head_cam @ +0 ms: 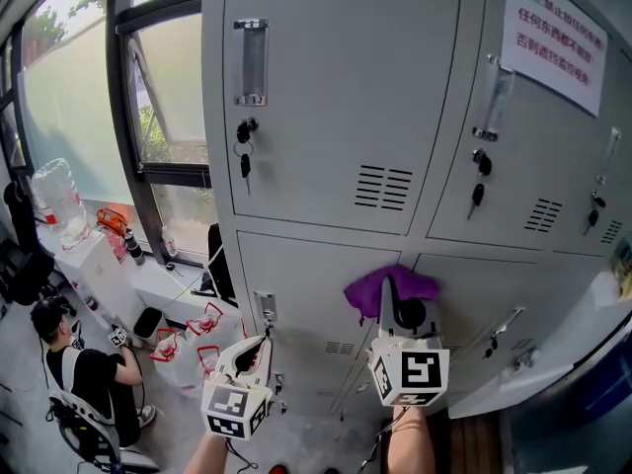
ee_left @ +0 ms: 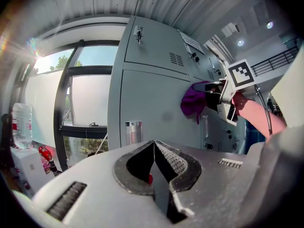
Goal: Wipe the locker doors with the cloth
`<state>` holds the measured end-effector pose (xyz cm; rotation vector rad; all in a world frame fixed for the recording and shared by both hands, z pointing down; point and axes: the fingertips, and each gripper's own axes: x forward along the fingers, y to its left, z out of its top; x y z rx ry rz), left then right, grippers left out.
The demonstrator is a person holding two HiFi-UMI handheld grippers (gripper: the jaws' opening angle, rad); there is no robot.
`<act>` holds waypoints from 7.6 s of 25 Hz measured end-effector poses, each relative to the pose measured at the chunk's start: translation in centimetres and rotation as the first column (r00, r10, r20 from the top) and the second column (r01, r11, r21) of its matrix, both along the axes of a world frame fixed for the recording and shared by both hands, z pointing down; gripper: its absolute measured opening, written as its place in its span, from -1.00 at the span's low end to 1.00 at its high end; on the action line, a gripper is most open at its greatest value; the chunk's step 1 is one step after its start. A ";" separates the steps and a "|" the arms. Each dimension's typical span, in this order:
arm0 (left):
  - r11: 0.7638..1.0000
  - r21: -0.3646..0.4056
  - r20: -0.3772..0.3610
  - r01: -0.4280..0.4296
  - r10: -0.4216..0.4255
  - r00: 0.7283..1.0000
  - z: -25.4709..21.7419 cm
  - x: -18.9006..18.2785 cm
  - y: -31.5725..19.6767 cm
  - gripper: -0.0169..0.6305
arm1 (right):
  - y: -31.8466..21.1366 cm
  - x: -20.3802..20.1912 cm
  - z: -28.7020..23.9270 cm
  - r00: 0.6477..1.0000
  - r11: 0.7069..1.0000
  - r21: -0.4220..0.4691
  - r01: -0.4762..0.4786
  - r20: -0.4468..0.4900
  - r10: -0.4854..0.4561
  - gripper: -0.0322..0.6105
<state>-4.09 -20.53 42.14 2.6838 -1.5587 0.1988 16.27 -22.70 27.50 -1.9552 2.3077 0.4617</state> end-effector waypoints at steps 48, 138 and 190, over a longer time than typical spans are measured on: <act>0.990 0.014 0.027 0.141 -0.141 0.990 -0.6 -6.4 2.2 -0.87 | 6.4 -15.3 8.6 0.923 0.916 -0.113 0.385 0.047 -0.382 -0.80; 0.997 0.000 0.003 -0.073 0.073 0.997 -0.1 2.5 0.0 -0.87 | 0.0 -0.3 8.8 0.997 0.984 -0.166 -0.072 -0.030 0.068 -0.80; 0.962 -0.084 0.011 0.260 -0.260 0.966 4.7 -12.7 3.5 -0.87 | 1.8 -22.6 17.3 0.914 0.880 -0.272 0.389 -0.005 -0.406 -0.80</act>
